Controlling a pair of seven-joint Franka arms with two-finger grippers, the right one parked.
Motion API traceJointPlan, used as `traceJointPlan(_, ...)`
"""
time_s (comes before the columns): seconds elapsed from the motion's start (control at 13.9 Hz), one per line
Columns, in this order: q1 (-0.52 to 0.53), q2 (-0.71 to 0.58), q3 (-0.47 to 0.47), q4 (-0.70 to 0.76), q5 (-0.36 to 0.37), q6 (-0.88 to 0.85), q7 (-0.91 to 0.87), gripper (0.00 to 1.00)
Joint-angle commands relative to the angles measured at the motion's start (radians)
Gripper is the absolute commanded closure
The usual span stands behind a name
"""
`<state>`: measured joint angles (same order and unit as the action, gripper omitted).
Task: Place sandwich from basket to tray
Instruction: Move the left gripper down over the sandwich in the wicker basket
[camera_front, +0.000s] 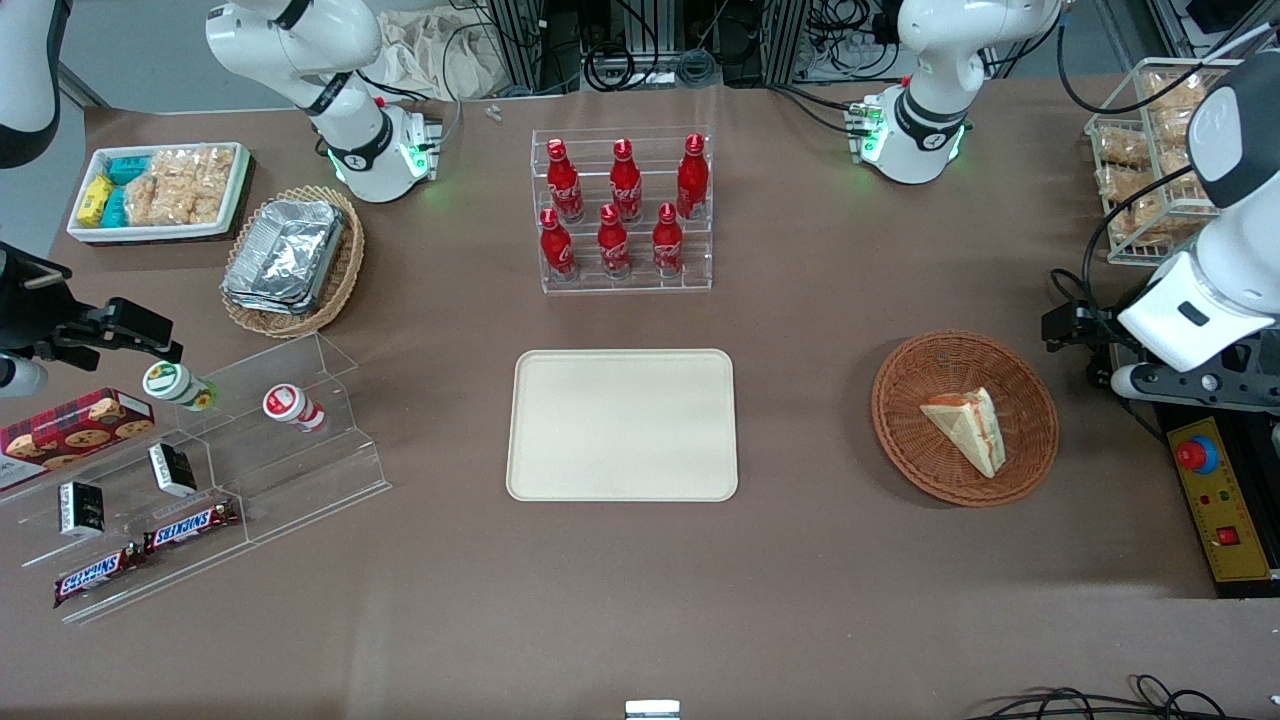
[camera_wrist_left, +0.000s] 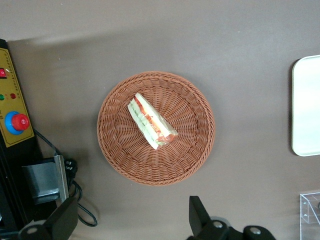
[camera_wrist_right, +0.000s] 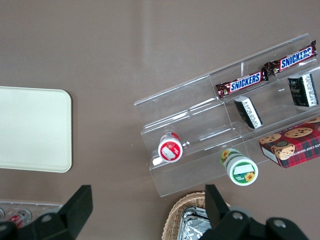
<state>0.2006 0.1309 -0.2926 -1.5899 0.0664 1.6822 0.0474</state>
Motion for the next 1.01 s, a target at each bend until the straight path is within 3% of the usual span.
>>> traceJointPlan(0.0,-0.006,0.018,-0.006,0.028,-0.014,-0.022,-0.023,0.00)
traceJointPlan(0.29,-0.006,0.049,-0.007,0.059,-0.040,-0.026,-0.067,0.00)
traceJointPlan(0.5,-0.006,0.073,-0.014,-0.011,-0.033,-0.007,-0.277,0.00)
traceJointPlan(0.94,0.017,0.075,0.013,-0.344,-0.019,0.437,-0.319,0.00)
